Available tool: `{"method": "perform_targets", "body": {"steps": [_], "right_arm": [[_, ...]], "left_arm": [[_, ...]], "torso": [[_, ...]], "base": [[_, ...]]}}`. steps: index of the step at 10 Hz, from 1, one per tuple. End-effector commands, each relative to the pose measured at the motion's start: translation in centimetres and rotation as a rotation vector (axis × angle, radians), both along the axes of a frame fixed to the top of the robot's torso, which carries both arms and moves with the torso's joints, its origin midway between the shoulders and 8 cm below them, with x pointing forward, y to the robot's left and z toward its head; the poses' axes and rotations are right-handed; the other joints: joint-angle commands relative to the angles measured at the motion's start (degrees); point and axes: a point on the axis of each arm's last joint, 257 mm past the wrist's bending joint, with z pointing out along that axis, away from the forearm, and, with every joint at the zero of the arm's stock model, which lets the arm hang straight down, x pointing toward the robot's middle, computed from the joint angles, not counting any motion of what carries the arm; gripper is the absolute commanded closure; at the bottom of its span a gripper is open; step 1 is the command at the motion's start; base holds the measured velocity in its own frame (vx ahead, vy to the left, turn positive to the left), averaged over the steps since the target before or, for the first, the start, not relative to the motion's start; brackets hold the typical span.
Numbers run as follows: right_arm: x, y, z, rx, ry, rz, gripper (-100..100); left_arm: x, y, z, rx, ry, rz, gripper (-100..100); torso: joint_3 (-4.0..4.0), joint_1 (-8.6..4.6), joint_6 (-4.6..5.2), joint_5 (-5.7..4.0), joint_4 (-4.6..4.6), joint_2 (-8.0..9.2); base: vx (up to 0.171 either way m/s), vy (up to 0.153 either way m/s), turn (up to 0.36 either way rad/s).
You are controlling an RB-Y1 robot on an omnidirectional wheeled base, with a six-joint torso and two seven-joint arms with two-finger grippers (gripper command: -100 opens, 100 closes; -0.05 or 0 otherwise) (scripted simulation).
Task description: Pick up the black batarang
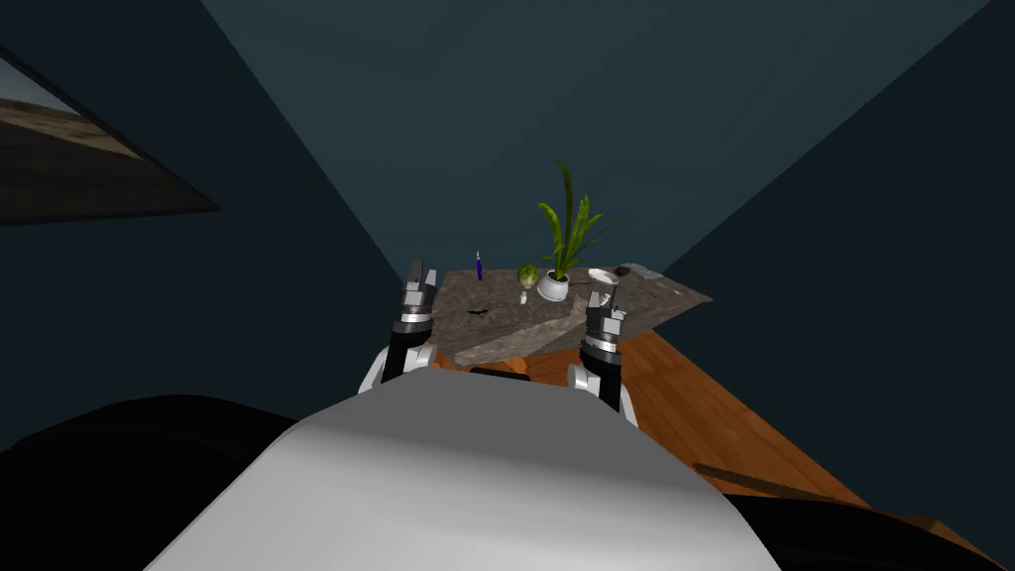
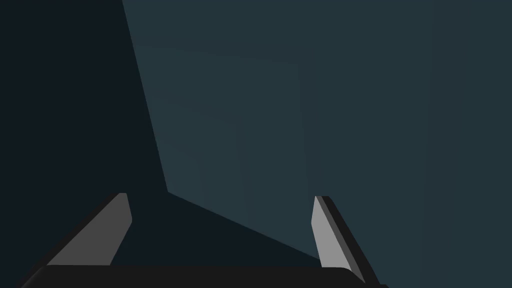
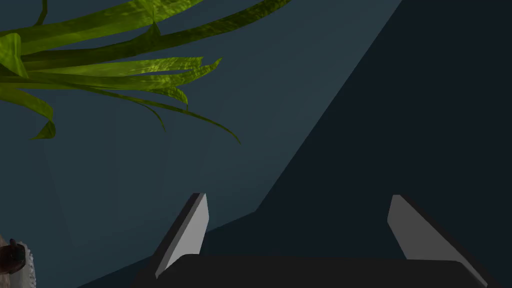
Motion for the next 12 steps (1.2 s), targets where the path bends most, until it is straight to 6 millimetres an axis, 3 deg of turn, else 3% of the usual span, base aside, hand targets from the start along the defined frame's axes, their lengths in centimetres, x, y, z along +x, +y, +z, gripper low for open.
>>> {"method": "perform_targets", "body": {"steps": [1,12], "right_arm": [[0.0,0.0,0.0,0.0,0.0,0.0,0],[0.0,0.0,0.0,0.0,0.0,0.0,0]], "left_arm": [[0.2,-0.1,-0.1,0.023,0.016,-0.013,-100],[2.3,1.2,-3.6,0.013,0.211,-0.008,-100]], "torso": [[0.0,0.0,0.0,0.0,0.0,0.0],[0.07,-0.22,0.0,-0.05,0.03,0.12]], "base": [[-0.02,-0.025,-0.069],[-0.039,-0.071,-0.095]]}}
